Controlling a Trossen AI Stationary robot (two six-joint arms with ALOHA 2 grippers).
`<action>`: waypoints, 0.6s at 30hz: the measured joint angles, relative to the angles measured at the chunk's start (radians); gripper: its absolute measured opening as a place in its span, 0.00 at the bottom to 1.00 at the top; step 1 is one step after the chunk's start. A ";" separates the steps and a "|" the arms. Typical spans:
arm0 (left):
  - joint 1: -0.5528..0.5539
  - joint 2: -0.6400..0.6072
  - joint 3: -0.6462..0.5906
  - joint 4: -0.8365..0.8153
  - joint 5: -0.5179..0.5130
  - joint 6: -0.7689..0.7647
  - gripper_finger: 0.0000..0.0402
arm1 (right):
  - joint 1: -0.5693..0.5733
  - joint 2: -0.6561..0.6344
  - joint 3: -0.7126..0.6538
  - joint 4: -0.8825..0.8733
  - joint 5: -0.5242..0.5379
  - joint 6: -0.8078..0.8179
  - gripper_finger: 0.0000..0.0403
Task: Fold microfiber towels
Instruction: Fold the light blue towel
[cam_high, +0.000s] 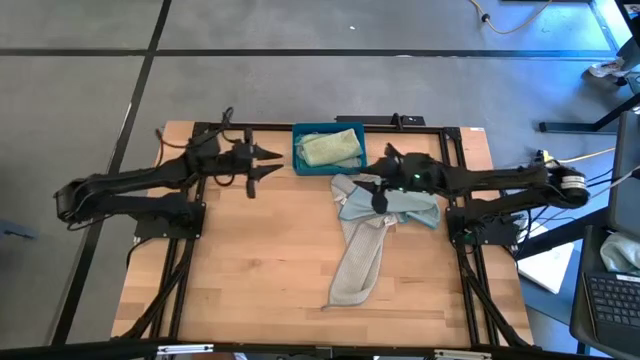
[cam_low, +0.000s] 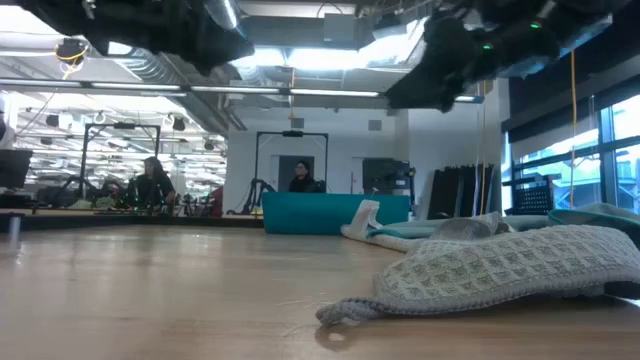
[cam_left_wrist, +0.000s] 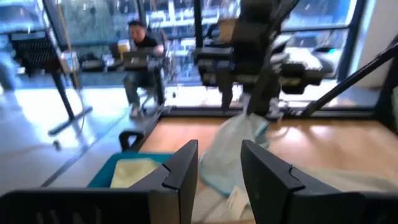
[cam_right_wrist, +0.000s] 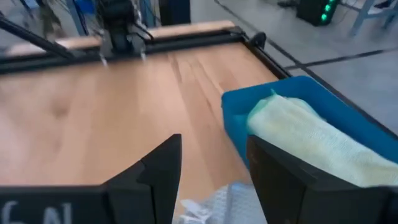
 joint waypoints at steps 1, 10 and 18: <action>-0.009 -0.026 -0.005 0.000 0.001 -0.001 0.28 | 0.000 -0.021 -0.028 0.022 -0.002 0.013 0.45; -0.073 -0.108 -0.012 -0.017 0.062 0.000 0.29 | 0.000 -0.110 -0.164 0.175 -0.011 -0.008 0.45; -0.116 -0.104 -0.012 -0.012 0.066 -0.051 0.29 | 0.000 -0.117 -0.175 0.126 -0.147 0.096 0.45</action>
